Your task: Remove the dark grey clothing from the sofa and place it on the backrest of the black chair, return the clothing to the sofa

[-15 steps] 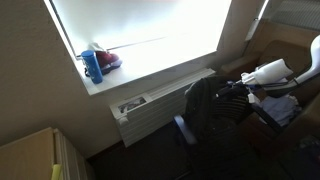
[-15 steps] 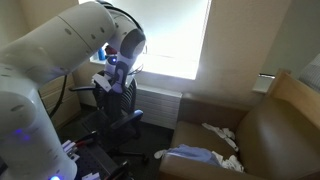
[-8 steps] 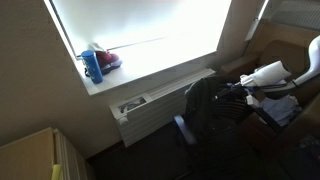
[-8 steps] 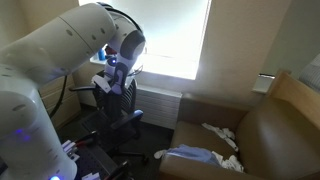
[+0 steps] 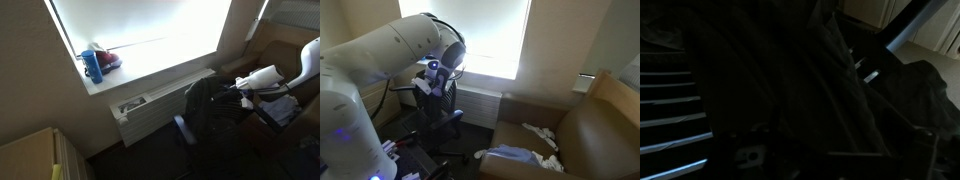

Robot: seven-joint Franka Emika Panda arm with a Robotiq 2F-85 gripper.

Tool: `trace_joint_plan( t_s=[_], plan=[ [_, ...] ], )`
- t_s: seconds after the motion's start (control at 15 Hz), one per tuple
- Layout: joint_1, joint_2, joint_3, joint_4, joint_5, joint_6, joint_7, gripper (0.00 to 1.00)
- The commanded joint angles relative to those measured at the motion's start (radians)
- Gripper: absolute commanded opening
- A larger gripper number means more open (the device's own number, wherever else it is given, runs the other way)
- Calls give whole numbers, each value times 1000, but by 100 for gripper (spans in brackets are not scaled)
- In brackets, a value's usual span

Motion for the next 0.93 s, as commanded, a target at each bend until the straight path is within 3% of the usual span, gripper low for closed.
trace_joint_plan(
  t_s=[0.0, 0.33, 0.4, 0.73, 0.87],
  plan=[
    [4, 5, -3, 18, -18, -23, -11, 100],
    [65, 2, -122, 81, -19, -23, -138, 100],
    [79, 6, -143, 91, -6, -17, -154, 75],
    [108, 36, -143, 125, 0, -16, -152, 49],
    [117, 45, -137, 142, -2, -15, -148, 34]
  ],
)
